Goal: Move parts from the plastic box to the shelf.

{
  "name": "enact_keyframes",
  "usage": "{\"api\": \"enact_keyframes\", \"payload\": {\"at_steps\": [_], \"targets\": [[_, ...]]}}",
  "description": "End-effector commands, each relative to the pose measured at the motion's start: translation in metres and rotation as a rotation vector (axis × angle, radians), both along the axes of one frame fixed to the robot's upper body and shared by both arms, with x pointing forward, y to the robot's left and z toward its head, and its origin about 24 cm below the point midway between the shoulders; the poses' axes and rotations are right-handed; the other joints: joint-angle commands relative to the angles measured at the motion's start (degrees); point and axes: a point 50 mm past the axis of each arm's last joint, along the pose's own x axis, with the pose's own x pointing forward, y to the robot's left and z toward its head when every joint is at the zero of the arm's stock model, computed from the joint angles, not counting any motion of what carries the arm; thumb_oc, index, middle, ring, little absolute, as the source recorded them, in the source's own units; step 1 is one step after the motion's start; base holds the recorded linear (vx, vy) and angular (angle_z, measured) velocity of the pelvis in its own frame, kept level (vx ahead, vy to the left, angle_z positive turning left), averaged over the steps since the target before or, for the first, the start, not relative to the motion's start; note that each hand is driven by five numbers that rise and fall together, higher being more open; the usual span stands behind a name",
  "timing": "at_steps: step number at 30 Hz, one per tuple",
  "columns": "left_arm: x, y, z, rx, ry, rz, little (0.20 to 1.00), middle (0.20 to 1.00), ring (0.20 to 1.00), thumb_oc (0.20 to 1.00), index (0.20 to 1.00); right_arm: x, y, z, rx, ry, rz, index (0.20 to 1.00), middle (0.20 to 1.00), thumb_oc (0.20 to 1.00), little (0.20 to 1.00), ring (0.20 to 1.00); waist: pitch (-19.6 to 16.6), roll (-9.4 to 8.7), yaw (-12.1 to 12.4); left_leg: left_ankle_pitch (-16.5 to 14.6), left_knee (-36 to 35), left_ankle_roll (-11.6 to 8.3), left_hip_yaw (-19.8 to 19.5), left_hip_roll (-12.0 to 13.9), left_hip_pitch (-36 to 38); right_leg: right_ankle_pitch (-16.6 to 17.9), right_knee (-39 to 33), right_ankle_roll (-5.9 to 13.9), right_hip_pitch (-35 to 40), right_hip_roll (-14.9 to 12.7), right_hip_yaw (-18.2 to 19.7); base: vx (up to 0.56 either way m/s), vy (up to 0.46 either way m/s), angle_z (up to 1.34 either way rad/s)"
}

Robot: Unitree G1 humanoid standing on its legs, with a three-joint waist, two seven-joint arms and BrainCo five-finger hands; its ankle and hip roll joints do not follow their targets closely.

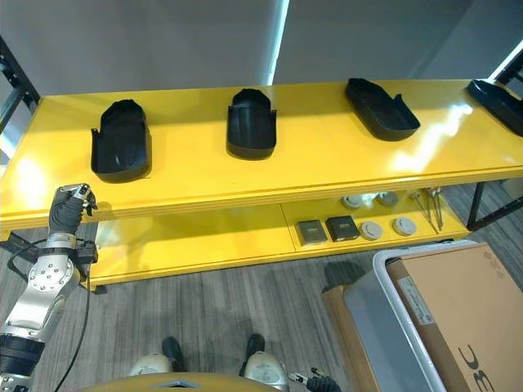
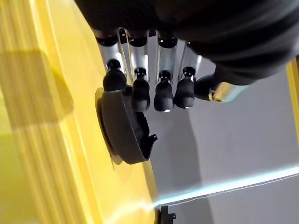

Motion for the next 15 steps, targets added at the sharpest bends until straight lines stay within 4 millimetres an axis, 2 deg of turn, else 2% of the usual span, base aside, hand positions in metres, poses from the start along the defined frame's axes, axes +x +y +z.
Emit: {"api": "enact_keyframes", "payload": {"at_steps": [1, 4, 6, 7, 15], "targets": [[0.023, -0.001, 0.039, 0.049, -0.172, 0.015, 0.200, 0.200, 0.200, 0.200, 0.200, 0.006, -0.008, 0.004, -0.027, -0.015, 0.047, 1.000, 1.000, 1.000, 1.000, 1.000, 1.76, -0.20, -0.70, -2.46, 2.79, -2.53, -1.28, 4.92, 0.42, -2.00, 0.07, 6.26, 3.00, -3.91, 0.86, 0.02, -0.011, -0.13], [0.030, 0.002, 0.034, -0.004, -0.152, 0.055, 0.200, 0.200, 0.200, 0.200, 0.200, 0.008, -0.008, 0.004, -0.022, -0.009, 0.072, 1.000, 1.000, 1.000, 1.000, 1.000, 1.64, -0.31, -1.53, -2.57, 3.11, -2.60, -0.75, 5.21, 0.46, -2.01, 0.19, 6.31, 2.75, -3.91, 1.27, 0.00, -0.011, -0.15], [0.034, 0.004, 0.022, -0.025, -0.106, 0.087, 0.200, 0.200, 0.200, 0.200, 0.200, 0.007, -0.007, 0.004, -0.015, -0.002, 0.088, 1.000, 1.000, 1.000, 1.000, 1.000, 1.72, -0.53, -2.09, -2.82, 3.59, -2.57, -0.45, 5.41, 0.46, -2.08, 0.48, 6.35, 2.54, -3.89, 1.61, 0.00, -0.046, -0.16], [0.037, 0.004, 0.009, -0.017, -0.053, 0.104, 0.200, 0.200, 0.200, 0.200, 0.200, 0.005, -0.006, 0.004, -0.012, 0.004, 0.097, 1.000, 1.000, 1.000, 1.000, 1.000, 1.61, -0.97, -2.68, -3.10, 4.18, -2.54, -0.04, 5.78, 0.43, -2.13, 0.61, 6.34, 2.46, -3.76, 1.82, 0.01, -0.066, -0.16], [0.039, 0.009, -0.021, -0.068, 0.067, 0.170, 0.200, 0.200, 0.200, 0.200, 0.200, 0.009, -0.005, 0.004, -0.004, -0.007, 0.112, 1.000, 1.000, 1.000, 1.000, 1.000, 1.95, -1.70, -3.51, -3.47, 5.43, -2.69, 0.67, 6.74, 0.09, -2.07, 0.60, 6.24, 2.31, -3.34, 2.13, 0.00, -0.045, -0.04]]}}
